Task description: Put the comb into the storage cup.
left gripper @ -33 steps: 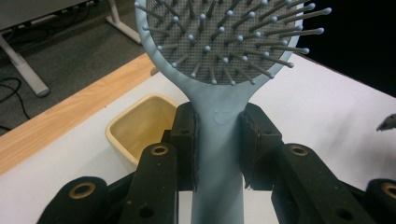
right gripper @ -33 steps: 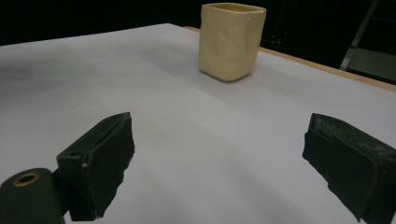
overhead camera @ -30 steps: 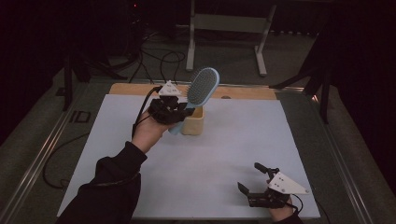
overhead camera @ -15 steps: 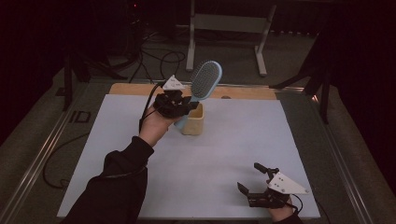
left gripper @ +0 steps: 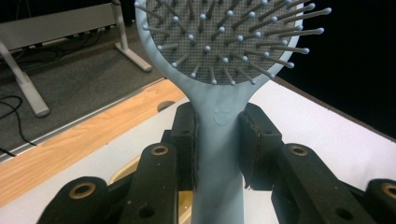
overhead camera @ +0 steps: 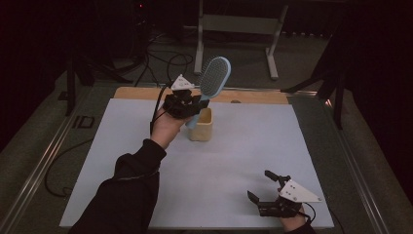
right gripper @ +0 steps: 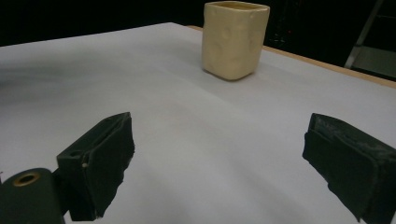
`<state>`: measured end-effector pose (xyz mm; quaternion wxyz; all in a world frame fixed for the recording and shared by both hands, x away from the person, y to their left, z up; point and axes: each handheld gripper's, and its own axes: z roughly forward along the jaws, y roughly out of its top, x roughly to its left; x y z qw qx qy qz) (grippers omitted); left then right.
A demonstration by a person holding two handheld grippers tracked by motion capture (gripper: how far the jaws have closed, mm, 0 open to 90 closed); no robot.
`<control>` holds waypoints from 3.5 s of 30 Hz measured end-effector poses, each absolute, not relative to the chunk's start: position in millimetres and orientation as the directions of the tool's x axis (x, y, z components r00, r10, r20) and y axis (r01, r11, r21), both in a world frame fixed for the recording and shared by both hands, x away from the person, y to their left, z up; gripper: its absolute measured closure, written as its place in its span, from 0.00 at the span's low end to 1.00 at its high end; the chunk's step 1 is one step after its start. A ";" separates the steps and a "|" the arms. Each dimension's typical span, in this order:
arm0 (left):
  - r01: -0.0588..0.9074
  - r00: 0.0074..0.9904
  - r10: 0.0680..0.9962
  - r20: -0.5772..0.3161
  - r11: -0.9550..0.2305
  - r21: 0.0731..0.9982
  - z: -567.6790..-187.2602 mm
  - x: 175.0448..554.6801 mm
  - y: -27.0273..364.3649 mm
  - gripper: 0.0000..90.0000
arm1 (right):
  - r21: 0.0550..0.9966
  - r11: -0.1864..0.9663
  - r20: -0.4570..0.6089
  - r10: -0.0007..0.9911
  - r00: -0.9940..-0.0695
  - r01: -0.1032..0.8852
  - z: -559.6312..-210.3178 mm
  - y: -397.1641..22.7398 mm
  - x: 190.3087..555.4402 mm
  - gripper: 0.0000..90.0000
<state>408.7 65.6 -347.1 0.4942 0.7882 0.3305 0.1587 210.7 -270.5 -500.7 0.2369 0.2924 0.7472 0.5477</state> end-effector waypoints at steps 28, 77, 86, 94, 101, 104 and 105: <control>0.300 0.708 0.695 -0.125 -0.136 0.944 -357.1 438.8 62.7 0.78 | 0.959 0.221 -0.026 0.691 -0.722 0.178 -500.6 -270.7 211.3 0.10; 0.186 0.679 0.729 -0.089 -0.053 0.981 -446.2 445.9 63.9 0.78 | 0.957 0.225 -0.020 0.683 -0.730 0.184 -502.4 -268.8 213.1 0.10; 0.183 0.692 0.717 -0.086 -0.058 0.981 -457.9 440.4 67.3 0.77 | 0.953 0.230 -0.014 0.682 -0.731 0.196 -503.1 -267.9 213.5 0.10; 0.215 0.732 0.676 -0.083 -0.114 0.970 -462.6 439.9 67.7 0.30 | 0.953 0.233 -0.017 0.680 -0.733 0.194 -503.3 -268.1 214.0 0.10; 0.207 0.775 0.629 -0.058 -0.167 0.964 -461.9 436.0 65.2 0.00 | 0.952 0.234 -0.016 0.679 -0.734 0.196 -503.7 -267.6 214.2 0.10; 0.211 0.777 0.625 -0.066 -0.161 0.964 -460.1 435.5 66.3 0.00 | 0.952 0.235 -0.016 0.678 -0.734 0.196 -503.5 -267.3 214.2 0.10; 0.211 0.774 0.630 -0.060 -0.167 0.963 -459.7 435.6 66.3 0.00 | 0.952 0.236 -0.017 0.679 -0.734 0.196 -503.3 -267.1 213.9 0.10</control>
